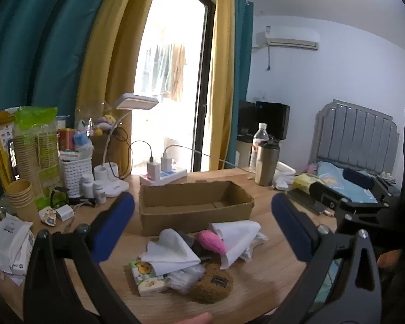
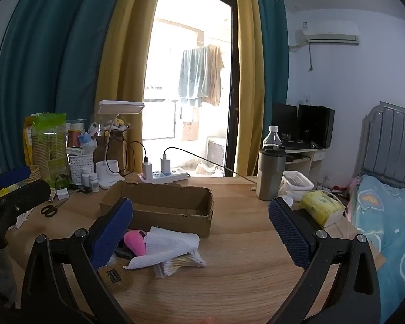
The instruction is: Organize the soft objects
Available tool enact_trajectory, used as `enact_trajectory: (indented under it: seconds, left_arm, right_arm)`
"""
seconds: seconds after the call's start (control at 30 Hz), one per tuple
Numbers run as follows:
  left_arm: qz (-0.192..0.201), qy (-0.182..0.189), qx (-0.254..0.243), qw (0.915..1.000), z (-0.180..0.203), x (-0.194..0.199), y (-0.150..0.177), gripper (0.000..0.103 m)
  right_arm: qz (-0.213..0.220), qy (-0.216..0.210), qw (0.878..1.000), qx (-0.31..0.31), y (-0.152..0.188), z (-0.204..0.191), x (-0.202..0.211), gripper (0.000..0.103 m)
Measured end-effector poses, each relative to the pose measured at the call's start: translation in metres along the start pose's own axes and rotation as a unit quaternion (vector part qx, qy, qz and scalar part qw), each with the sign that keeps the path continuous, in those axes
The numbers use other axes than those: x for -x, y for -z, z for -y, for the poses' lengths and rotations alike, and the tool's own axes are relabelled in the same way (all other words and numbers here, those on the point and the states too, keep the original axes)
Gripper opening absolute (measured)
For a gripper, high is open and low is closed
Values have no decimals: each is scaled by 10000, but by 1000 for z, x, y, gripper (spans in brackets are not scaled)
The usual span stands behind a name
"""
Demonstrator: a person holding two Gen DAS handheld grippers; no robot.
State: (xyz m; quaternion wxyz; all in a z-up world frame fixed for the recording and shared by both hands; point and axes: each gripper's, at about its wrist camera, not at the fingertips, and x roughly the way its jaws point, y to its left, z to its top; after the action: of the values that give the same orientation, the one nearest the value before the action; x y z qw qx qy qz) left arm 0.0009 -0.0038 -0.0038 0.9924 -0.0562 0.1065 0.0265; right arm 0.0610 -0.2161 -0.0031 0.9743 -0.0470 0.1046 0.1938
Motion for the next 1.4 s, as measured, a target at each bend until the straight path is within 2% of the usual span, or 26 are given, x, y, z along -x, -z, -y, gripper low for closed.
enact_trajectory:
  seconds: [0.03, 0.5, 1.4]
  left_arm:
    - [-46, 74, 11, 10000, -8, 3, -5, 102]
    - [-73, -34, 237, 9997, -17, 3, -6, 102]
    - [-157, -31, 196, 9997, -16, 0, -1, 102]
  right_arm:
    - [-3, -3, 10000, -1, 0, 0, -1, 103]
    - [-41, -22, 10000, -14, 1, -3, -1, 103]
    - [-109, -55, 9999, -24, 2, -5, -2, 103]
